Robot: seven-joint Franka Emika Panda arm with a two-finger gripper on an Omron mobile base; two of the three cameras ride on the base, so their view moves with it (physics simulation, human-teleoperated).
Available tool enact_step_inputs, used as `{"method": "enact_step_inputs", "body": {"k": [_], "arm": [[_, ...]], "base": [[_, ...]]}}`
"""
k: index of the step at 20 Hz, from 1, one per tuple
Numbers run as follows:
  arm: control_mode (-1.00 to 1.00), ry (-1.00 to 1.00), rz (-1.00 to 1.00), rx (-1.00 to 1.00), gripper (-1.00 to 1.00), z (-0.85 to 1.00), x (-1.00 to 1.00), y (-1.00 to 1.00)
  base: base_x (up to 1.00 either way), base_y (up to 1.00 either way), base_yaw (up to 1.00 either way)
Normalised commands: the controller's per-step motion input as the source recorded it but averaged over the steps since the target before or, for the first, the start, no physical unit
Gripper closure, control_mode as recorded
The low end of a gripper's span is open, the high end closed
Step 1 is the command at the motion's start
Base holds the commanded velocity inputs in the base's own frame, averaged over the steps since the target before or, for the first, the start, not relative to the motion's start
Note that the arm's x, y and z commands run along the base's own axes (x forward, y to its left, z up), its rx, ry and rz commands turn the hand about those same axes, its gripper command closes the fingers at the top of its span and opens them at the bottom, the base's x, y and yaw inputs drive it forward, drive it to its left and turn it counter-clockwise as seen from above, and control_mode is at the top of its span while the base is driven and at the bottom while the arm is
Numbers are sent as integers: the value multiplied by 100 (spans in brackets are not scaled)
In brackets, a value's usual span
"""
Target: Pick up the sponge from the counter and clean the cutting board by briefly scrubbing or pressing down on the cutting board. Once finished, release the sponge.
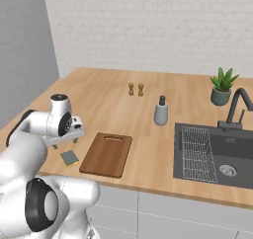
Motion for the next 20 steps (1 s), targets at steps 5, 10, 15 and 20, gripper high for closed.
{"method": "enact_step_inputs", "body": {"k": [5,10,15,20], "arm": [[-100,1,2,0,-100,-29,0,2],[-100,0,3,0,-100,-20,0,9],[-100,0,0,-4,-100,-12,0,7],[-100,0,0,-3,-100,-7,2,0]], "base": [[0,0,0],[0,0,0],[0,0,0],[0,0,0]]}}
